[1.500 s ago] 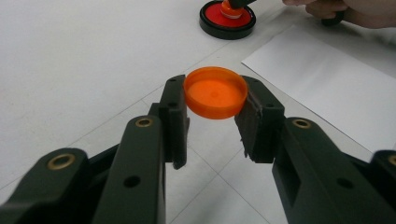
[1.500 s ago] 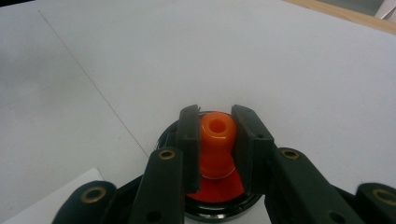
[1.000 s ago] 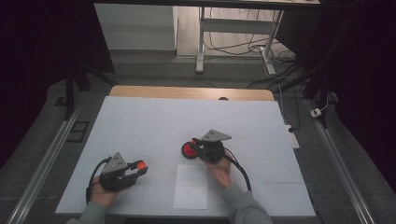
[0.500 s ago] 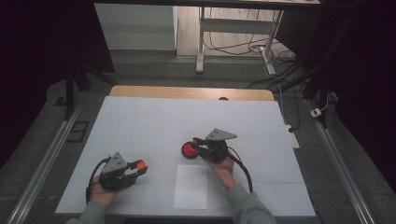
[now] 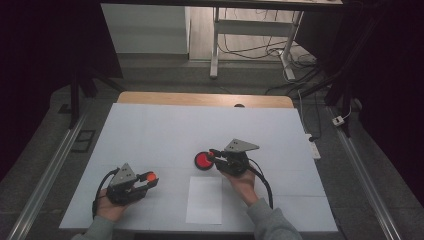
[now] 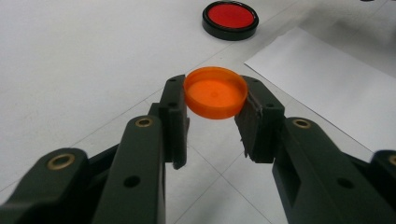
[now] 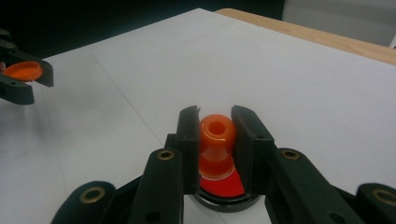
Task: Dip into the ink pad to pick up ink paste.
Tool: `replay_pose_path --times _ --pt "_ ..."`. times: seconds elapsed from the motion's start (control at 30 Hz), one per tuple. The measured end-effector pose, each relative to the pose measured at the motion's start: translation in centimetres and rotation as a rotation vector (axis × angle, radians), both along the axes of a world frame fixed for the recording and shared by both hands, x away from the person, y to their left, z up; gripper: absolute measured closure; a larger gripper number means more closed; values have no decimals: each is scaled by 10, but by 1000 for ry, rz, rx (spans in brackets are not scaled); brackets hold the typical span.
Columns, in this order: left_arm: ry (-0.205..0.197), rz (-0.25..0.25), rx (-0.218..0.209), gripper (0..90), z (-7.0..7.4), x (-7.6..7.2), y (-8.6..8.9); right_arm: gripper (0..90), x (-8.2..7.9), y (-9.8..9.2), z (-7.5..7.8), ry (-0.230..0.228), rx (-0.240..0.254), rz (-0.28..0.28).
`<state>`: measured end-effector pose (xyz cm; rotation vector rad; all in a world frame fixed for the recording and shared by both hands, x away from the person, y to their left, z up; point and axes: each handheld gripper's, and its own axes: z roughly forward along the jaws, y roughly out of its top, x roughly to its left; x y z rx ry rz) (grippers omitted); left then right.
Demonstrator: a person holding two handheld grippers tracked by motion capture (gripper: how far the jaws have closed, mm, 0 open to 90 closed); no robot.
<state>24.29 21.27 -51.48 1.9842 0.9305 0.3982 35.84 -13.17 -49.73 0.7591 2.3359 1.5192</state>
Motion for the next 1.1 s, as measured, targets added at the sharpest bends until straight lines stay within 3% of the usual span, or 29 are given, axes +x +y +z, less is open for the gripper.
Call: replay_pose_path --times 0.33,0.8,1.1 --pt "-4 -8 4 645 0 0 -1 725 -10 -12 2 19 19 6" --pt "-6 -9 4 645 0 0 -2 724 -28 -47 12 4 21 -6" --pt "-3 -7 2 645 -1 3 -3 723 -41 -70 11 6 15 -24"
